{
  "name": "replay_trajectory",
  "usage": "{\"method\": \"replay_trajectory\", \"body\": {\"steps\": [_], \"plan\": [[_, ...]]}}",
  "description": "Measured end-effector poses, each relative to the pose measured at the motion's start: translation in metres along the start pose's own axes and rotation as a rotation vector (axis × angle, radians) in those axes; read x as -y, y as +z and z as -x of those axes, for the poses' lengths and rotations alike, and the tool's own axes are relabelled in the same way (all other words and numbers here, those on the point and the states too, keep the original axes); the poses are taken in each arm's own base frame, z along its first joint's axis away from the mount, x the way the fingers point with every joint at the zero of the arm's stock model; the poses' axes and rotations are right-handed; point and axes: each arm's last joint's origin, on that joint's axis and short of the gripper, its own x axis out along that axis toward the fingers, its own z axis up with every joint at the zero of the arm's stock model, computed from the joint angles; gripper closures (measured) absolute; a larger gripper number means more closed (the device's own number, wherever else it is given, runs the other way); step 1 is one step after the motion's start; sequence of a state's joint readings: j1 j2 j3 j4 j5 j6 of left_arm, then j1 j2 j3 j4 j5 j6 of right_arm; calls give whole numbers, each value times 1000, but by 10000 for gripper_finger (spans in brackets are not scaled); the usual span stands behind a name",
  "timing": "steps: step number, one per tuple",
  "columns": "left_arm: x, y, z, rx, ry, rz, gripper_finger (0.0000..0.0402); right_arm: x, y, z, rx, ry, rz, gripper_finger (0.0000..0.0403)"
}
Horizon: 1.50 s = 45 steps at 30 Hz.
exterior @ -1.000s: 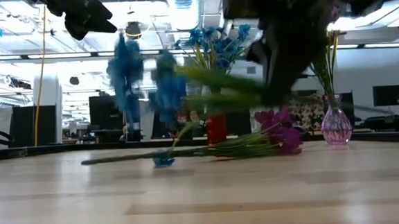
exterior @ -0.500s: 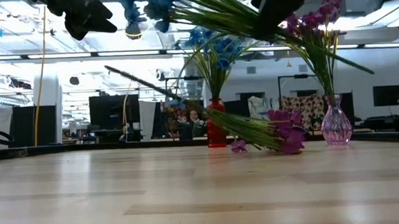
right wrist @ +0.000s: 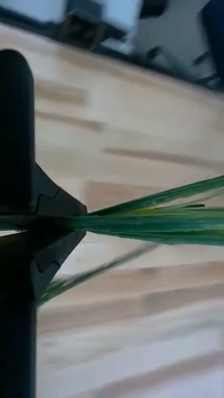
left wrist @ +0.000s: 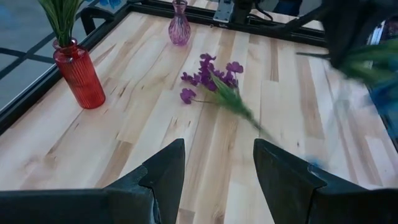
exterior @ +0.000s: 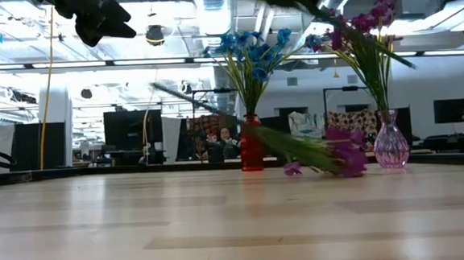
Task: Sort flowers into vase by color
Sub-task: Put the blue flowers into the red vase
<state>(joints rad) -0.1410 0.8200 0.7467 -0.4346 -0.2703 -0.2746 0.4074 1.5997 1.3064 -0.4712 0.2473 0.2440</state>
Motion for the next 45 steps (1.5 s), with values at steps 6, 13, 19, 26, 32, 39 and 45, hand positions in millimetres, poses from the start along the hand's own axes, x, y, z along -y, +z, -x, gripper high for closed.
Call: {"method": "replay_trajectory", "body": {"steps": [6, 13, 19, 26, 32, 39, 45], "plan": [[0, 0, 0, 0, 0, 1, 223, 1, 20, 14, 193, 19, 54, 356], [0, 0, 0, 0, 0, 2, 223, 6, 25, 24, 239, -56, 88, 356], [0, 0, 0, 0, 0, 2, 223, 12, 32, 44, 318, -168, 156, 356], [0, 0, 0, 0, 0, 2, 223, 15, 25, 66, 437, -217, 189, 356], [0, 0, 0, 0, 0, -1, 223, 23, -10, 67, 640, -253, 151, 356], [0, 0, 0, 0, 0, -1, 223, 40, -53, 59, 984, -391, 63, 356], [0, 1, 0, 10, -2, 1, 223, 58, -66, 36, 1106, -506, 76, 356]]}}
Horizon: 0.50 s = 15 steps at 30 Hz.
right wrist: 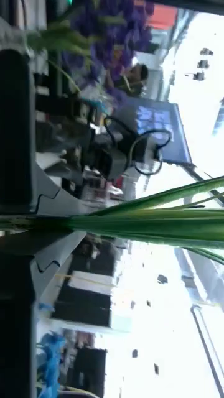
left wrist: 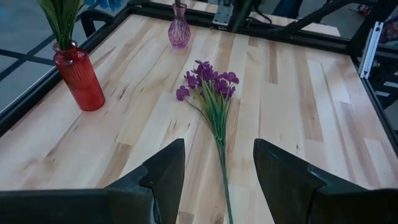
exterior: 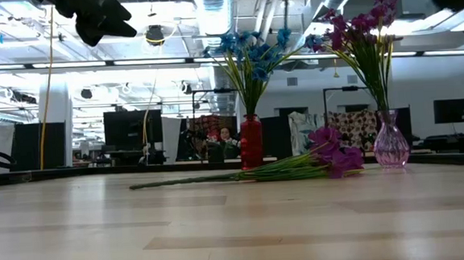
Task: Sort flowers into vase by color
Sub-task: Put the blue flowers into the red vase
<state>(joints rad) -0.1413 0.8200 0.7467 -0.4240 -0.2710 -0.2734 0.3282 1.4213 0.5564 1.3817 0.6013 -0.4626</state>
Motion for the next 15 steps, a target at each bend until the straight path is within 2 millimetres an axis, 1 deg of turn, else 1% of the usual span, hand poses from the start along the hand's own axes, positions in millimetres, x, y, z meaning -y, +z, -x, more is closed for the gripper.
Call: {"method": "replay_trajectory", "body": {"steps": [3, 6, 12, 15], "plan": [[0, 1, 0, 9, -2, 2, 223, 3, -17, -9, 20, -7, 60, 356], [1, 4, 0, 37, -9, 10, 223, 6, -35, -21, -1, -9, 108, 356], [1, 4, 0, 46, 10, 5, 223, 11, -56, -46, 6, 27, 285, 356], [1, 5, -3, 59, 45, 7, 223, 15, -63, -57, 8, 8, 319, 356]]}}
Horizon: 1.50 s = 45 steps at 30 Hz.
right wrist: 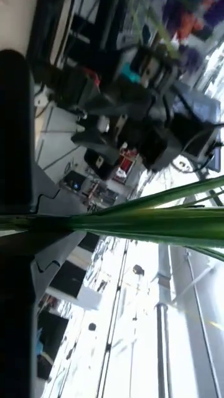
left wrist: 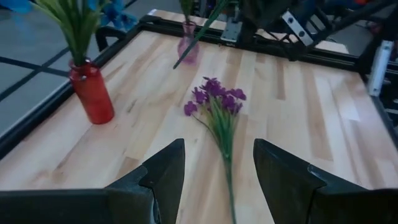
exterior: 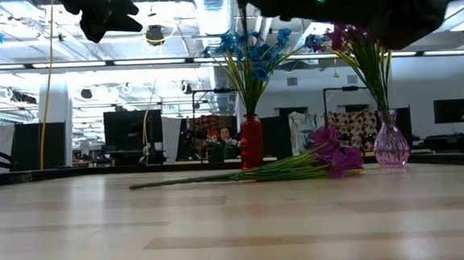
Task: Sort flowers into vase by color
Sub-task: Put the blue flowers into the red vase
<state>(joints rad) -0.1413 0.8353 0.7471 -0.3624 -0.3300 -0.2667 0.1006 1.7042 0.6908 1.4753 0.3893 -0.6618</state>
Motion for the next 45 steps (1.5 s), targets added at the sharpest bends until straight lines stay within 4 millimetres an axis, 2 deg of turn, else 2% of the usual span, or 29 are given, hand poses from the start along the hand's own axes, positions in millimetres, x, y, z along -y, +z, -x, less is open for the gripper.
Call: {"method": "replay_trajectory", "body": {"steps": [5, 9, 15, 19, 32, 38, 45], "plan": [[2, 2, -8, 18, 24, -62, 223, 13, -20, -16, -38, -60, 36, 356], [-1, 4, -13, 32, 47, -86, 223, 31, -37, -24, -20, -57, -17, 356], [-12, 9, -14, 53, 96, -92, 223, 60, -55, -30, -16, -88, -20, 356], [-19, 10, -15, 57, 130, -83, 223, 73, -63, -32, -28, -108, -1, 356], [-28, 11, -18, 52, 170, -67, 223, 88, -73, -33, -48, -107, 23, 356], [-27, 12, -18, 59, 169, -82, 223, 96, -79, -33, -61, -121, -26, 356], [-26, 16, -25, 87, 128, -110, 223, 95, -86, -33, -77, -98, -36, 356]]}}
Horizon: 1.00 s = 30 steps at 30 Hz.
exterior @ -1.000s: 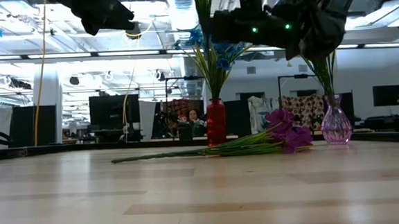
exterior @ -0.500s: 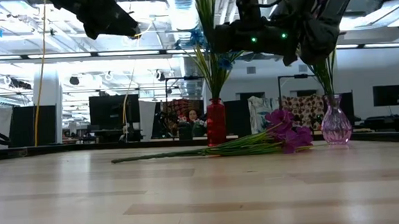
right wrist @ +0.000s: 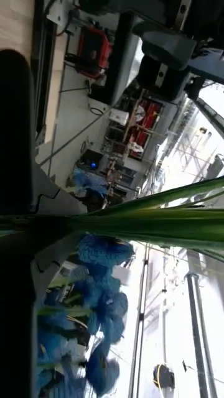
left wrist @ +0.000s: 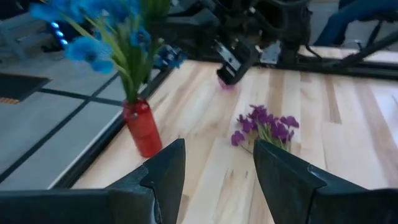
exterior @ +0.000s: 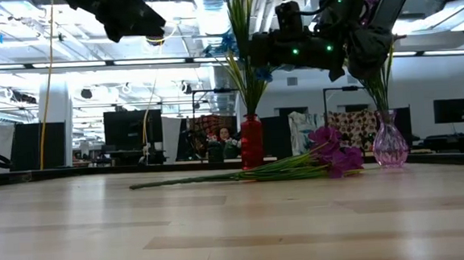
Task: Sort flowers into vase by color
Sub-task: Put the blue flowers into the red vase
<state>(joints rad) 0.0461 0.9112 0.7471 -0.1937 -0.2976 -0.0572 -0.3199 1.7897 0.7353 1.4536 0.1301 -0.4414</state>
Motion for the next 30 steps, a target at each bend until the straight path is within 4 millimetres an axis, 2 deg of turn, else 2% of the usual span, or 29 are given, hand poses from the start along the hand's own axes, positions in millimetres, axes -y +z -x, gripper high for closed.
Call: {"method": "replay_trajectory", "body": {"steps": [7, 13, 18, 30], "plan": [[-4, -2, -30, -10, -29, -25, 223, -2, 0, 0, -1, 6, -1, 356], [-14, -1, -58, 51, -106, -34, 223, -4, 2, 0, 4, 12, -4, 356], [-30, -8, -81, 48, -124, -16, 223, -4, 2, 0, 4, 12, -4, 356], [-73, -32, -133, 79, -8, 30, 223, -4, 2, 0, 3, 12, -1, 356]]}}
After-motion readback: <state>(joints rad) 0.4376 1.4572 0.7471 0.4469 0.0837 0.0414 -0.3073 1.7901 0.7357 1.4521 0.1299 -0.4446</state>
